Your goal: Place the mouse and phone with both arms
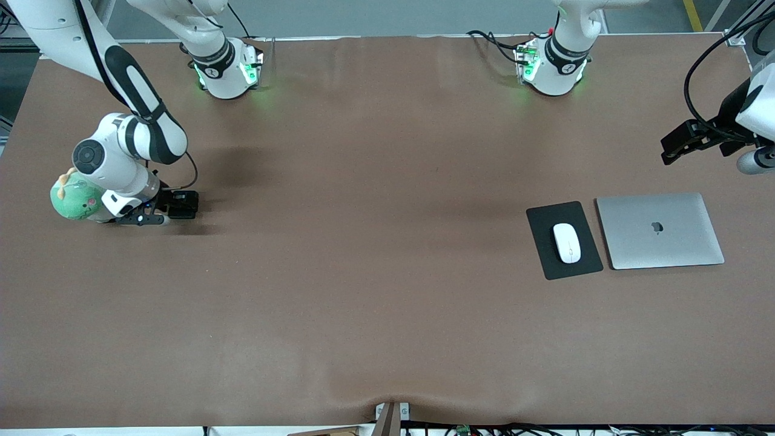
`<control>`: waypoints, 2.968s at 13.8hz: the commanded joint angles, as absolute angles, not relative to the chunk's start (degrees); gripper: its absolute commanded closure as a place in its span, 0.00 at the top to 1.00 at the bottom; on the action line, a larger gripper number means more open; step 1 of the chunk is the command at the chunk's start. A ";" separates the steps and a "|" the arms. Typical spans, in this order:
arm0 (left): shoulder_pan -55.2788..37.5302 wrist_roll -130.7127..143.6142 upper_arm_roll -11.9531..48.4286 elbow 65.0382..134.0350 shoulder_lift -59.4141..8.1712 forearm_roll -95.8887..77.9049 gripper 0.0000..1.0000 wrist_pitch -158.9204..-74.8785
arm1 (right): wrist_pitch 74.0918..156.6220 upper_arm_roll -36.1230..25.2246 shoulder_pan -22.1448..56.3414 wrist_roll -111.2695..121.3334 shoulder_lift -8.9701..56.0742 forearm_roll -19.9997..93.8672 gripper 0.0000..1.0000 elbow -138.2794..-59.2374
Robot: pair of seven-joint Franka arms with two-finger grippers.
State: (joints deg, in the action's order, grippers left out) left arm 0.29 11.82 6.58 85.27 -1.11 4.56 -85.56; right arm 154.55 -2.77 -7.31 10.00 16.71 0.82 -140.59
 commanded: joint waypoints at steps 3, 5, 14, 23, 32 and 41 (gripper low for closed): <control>0.70 10.72 6.33 85.08 -0.53 3.25 1.00 -85.17 | 134.52 -1.76 -8.79 10.72 15.47 0.18 1.00 -127.65; 0.70 10.72 6.42 84.99 -0.53 3.25 1.00 -85.17 | 128.17 -1.76 -8.79 10.46 16.17 0.18 1.00 -121.84; 0.88 9.58 6.24 84.73 -0.53 3.52 1.00 -85.17 | 105.67 -1.23 -6.60 10.37 17.23 0.53 1.00 -97.31; 1.76 9.49 6.24 84.64 -0.53 3.52 1.00 -85.17 | 84.74 -0.88 -3.87 10.81 16.00 1.32 1.00 -75.68; 2.11 8.00 6.33 84.64 -0.44 3.25 1.00 -85.17 | 84.81 -1.06 0.09 4.83 0.72 1.23 1.00 -86.73; 1.93 8.09 6.50 84.73 -0.18 1.06 1.00 -84.20 | 87.19 -1.23 -3.33 12.11 -4.31 1.32 1.00 -92.90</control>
State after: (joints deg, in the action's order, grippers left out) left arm 1.63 9.13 6.43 84.73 -1.10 2.37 -85.38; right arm 86.14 -1.50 -1.28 9.54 -3.15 1.06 -91.64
